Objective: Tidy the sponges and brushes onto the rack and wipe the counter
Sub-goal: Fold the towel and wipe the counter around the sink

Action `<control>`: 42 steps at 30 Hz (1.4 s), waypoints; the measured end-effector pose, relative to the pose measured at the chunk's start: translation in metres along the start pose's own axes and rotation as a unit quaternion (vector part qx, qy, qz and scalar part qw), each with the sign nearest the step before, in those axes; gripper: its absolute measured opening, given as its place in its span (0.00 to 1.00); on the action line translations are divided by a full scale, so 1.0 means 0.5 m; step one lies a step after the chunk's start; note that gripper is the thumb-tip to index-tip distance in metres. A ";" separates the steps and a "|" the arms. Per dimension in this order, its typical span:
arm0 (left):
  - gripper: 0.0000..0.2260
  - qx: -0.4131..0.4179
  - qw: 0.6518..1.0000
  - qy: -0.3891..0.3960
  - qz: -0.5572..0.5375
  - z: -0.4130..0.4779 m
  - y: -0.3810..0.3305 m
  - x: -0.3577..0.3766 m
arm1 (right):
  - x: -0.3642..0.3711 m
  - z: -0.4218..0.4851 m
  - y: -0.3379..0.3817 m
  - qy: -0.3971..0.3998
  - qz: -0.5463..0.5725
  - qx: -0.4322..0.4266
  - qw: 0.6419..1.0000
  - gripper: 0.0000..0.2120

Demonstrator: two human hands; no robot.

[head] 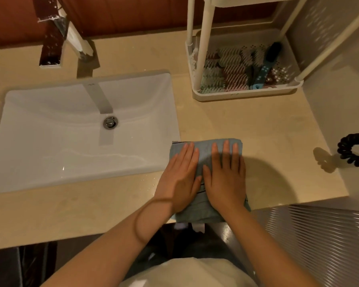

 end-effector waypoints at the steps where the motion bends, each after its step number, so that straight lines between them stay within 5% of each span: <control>1: 0.28 0.000 1.000 -0.002 0.000 -0.012 -0.002 -0.001 | 0.001 -0.011 0.002 -0.001 -0.006 0.002 1.000 0.29; 9: 0.29 -0.019 0.998 0.024 0.049 -0.135 0.051 -0.009 | 0.015 -0.105 0.087 0.022 -0.007 0.008 1.000 0.30; 17: 0.28 -0.045 0.992 0.069 0.096 -0.236 0.120 -0.043 | -0.019 -0.114 0.165 0.053 0.044 -0.142 0.987 0.25; 24: 0.31 -0.157 0.988 0.012 0.009 -0.200 0.064 -0.025 | 0.006 -0.095 0.136 0.088 -0.063 -0.333 0.937 0.38; 42: 0.28 -0.164 0.984 -0.026 0.061 -0.316 0.165 -0.061 | 0.045 -0.170 0.325 0.148 -0.092 -0.458 0.872 0.46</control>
Point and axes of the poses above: each hand's wrist, its own z-axis towards the middle knuckle, its own x-axis out of the palm, y = z × x, the point moved 10 cm from there along z, towards the middle knuckle, and after that the axes turned 12 degrees about x, right-handed, at the moved point
